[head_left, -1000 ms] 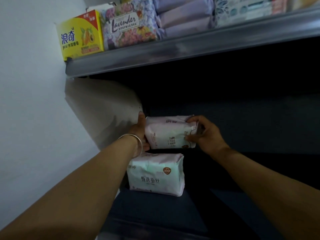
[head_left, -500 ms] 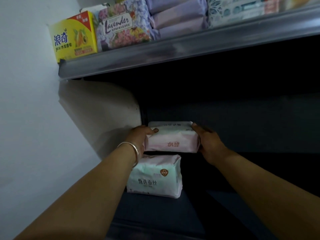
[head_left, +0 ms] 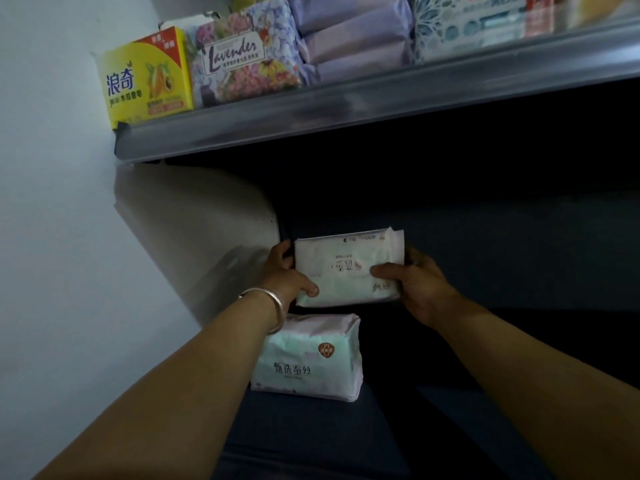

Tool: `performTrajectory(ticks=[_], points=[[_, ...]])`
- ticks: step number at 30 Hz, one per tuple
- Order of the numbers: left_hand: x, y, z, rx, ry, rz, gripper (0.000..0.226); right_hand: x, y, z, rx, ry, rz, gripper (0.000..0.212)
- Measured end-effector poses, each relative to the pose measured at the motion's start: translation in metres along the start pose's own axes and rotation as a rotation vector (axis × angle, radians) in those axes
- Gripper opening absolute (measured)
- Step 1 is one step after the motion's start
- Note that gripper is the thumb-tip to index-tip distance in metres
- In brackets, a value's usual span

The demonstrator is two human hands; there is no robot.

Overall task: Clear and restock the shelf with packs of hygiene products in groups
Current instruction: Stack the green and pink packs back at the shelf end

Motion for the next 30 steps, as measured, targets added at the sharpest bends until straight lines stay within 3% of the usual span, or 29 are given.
performTrajectory(ticks=[3,5,8,10,12,15,18,20,22,25,27,30], points=[[0.003,0.005,0.004,0.044,0.035,-0.038,0.094,-0.002,0.004,0.003,-0.066,0.018,0.034,0.047],[0.002,0.002,0.003,0.235,0.092,-0.094,0.103,-0.001,0.007,0.002,-0.166,0.021,0.139,0.049],[-0.001,-0.006,-0.01,0.61,0.218,-0.235,0.113,-0.003,0.019,-0.011,-0.594,0.071,0.332,0.064],[0.0,-0.008,-0.021,0.57,0.271,-0.271,0.119,-0.003,0.024,-0.026,-0.967,0.114,0.437,0.072],[0.002,-0.009,-0.025,0.495,0.266,-0.278,0.119,-0.004,0.029,-0.037,-1.089,0.105,0.501,0.074],[0.001,-0.012,-0.016,0.509,0.128,-0.275,0.085,0.003,0.031,-0.027,-0.811,-0.023,0.447,0.087],[0.003,-0.005,-0.002,0.301,-0.011,-0.141,0.073,0.008,0.013,-0.002,-0.63,-0.043,0.134,0.106],[0.005,0.002,0.003,0.038,-0.003,0.001,0.073,0.008,-0.004,0.005,-0.492,0.052,-0.015,0.086],[0.006,0.009,0.006,-0.101,0.045,0.077,0.07,0.012,-0.012,0.005,-0.246,0.071,-0.038,0.061],[0.003,0.012,0.01,0.052,0.101,0.072,0.05,0.024,-0.016,0.006,-0.034,-0.044,0.022,0.051],[0.003,0.015,0.016,0.253,0.133,0.044,0.04,0.031,-0.018,0.005,-0.061,-0.056,0.046,0.041],[0.009,0.023,0.024,0.313,0.127,0.058,0.037,0.036,-0.029,0.0,-0.083,0.004,0.02,0.039]])
Point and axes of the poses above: each hand's wrist, its own x-axis towards the middle knuckle, its own z-axis out of the back of the hand, y = z × x, the point moved 3 cm from there along x, towards the middle knuckle, and after that the axes turned 8 degrees about -z, right-handed, at the moved point
